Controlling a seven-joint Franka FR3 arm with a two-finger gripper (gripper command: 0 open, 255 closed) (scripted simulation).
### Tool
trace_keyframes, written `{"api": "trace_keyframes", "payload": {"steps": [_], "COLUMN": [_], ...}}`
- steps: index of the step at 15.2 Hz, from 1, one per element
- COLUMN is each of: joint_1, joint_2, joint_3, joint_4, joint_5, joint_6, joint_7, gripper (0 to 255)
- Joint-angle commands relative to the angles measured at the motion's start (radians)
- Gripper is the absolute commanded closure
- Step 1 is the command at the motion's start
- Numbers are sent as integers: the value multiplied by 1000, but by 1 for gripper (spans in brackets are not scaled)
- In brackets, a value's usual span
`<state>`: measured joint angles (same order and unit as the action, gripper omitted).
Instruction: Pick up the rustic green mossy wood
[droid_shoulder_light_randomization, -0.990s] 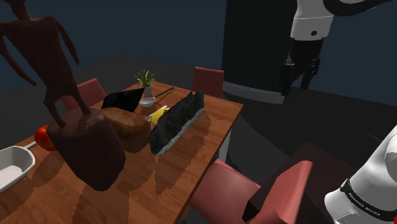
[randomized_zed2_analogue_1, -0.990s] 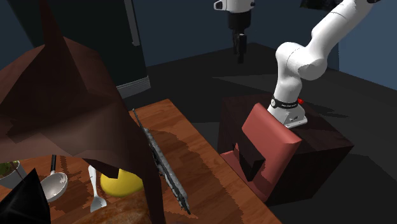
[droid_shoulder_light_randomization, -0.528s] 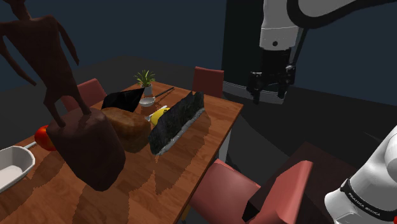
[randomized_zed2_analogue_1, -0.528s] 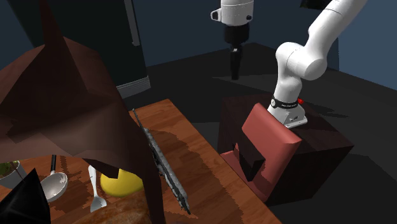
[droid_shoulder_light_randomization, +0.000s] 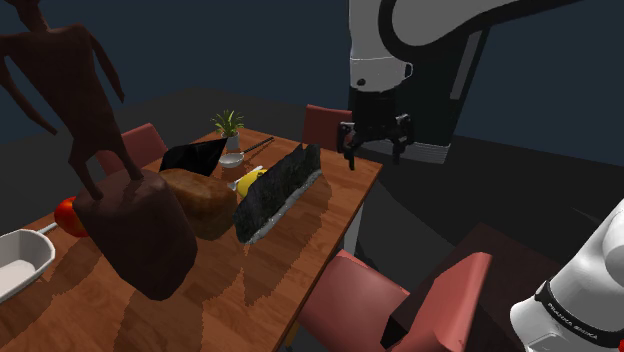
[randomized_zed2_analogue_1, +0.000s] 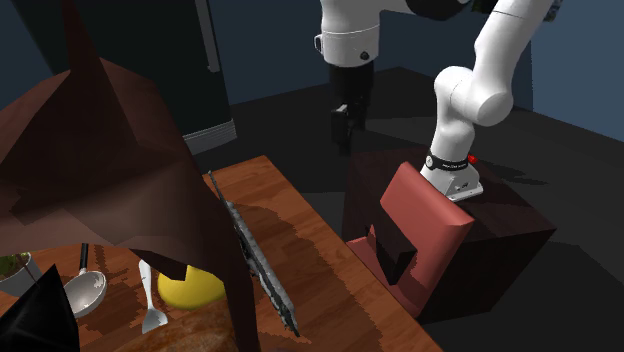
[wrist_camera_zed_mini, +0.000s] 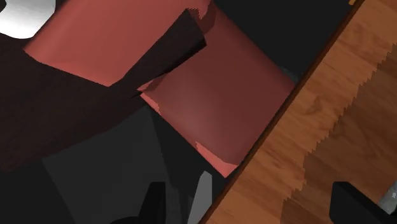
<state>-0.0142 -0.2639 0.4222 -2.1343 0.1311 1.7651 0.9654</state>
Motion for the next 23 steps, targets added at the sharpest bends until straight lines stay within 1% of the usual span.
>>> {"api": "trace_keyframes", "payload": {"steps": [1,4,6,9,12,16,18,19,20,23], "joint_1": [-7,-4,8,43,93,176,224,252,263,254], "joint_2": [102,238,333,477,623,826,942,1009,1036,1029], "joint_3": [39,76,89,91,75,32,5,-9,-16,-16], "joint_4": [81,195,280,424,589,861,1036,1144,1189,1136], "joint_5": [-31,-88,-134,-203,-267,-334,-361,-374,-378,-377], "joint_6": [17,24,19,-2,-42,-125,-186,-226,-243,-198], "joint_7": [109,257,354,488,604,726,772,791,797,800], "gripper": [0,0,0,0,0,0,0,0,0,0]}}
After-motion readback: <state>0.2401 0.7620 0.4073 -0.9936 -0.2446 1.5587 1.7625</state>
